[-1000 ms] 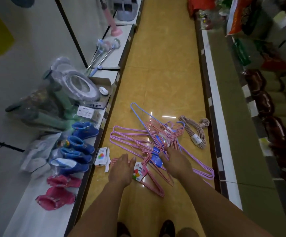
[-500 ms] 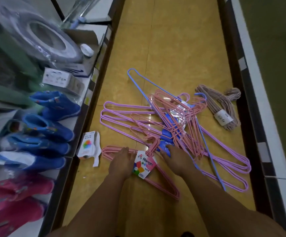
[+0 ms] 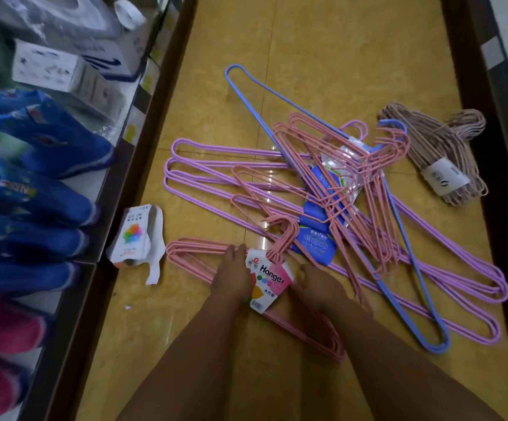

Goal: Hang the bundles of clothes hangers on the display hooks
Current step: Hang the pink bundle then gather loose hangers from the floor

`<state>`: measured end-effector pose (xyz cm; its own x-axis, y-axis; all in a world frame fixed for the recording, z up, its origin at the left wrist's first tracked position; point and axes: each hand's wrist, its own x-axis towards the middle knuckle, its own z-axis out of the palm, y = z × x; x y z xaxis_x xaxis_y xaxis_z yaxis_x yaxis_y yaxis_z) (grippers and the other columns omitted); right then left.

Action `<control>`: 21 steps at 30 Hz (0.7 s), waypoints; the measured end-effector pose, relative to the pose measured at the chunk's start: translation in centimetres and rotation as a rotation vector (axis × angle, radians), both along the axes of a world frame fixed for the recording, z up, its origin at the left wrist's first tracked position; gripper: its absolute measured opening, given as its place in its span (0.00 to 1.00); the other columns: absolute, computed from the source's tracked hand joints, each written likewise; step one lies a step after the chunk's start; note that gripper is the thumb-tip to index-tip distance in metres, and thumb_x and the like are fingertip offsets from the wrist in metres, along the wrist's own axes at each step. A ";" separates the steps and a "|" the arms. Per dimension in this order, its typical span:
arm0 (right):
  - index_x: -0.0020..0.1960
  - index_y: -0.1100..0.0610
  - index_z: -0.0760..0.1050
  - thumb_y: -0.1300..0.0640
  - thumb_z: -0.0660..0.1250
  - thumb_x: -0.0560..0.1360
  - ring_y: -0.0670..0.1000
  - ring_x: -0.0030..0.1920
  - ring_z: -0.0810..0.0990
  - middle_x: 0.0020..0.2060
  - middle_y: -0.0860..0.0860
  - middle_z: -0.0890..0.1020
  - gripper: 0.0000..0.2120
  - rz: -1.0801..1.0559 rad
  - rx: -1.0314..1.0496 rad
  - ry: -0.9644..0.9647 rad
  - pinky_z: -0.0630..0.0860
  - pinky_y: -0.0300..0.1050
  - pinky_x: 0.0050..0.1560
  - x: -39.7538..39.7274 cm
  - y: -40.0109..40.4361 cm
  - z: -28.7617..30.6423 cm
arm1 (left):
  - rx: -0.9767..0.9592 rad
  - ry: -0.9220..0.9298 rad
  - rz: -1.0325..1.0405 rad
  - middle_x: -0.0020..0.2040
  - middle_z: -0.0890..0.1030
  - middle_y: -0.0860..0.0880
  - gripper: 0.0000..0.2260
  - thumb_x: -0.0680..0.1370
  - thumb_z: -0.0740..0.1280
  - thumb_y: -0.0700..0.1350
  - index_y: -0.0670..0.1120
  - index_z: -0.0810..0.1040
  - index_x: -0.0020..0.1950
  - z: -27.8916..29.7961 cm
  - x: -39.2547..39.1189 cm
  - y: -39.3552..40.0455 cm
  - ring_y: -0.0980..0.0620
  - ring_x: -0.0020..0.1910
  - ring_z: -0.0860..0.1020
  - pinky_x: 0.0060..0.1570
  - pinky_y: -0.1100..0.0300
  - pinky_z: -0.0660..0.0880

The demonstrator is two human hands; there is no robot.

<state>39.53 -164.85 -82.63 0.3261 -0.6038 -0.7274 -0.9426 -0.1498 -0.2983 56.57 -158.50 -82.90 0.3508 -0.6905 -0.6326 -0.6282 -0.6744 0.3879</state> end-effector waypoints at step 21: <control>0.61 0.49 0.73 0.51 0.64 0.74 0.56 0.55 0.78 0.56 0.51 0.80 0.15 -0.389 -0.013 -0.204 0.75 0.52 0.55 1.9 1.1 -1.0 | -0.073 -0.272 -0.031 0.62 0.69 0.47 0.21 0.75 0.67 0.41 0.48 0.66 0.66 0.5 0.3 -1.3 0.46 0.58 0.72 0.49 0.53 0.71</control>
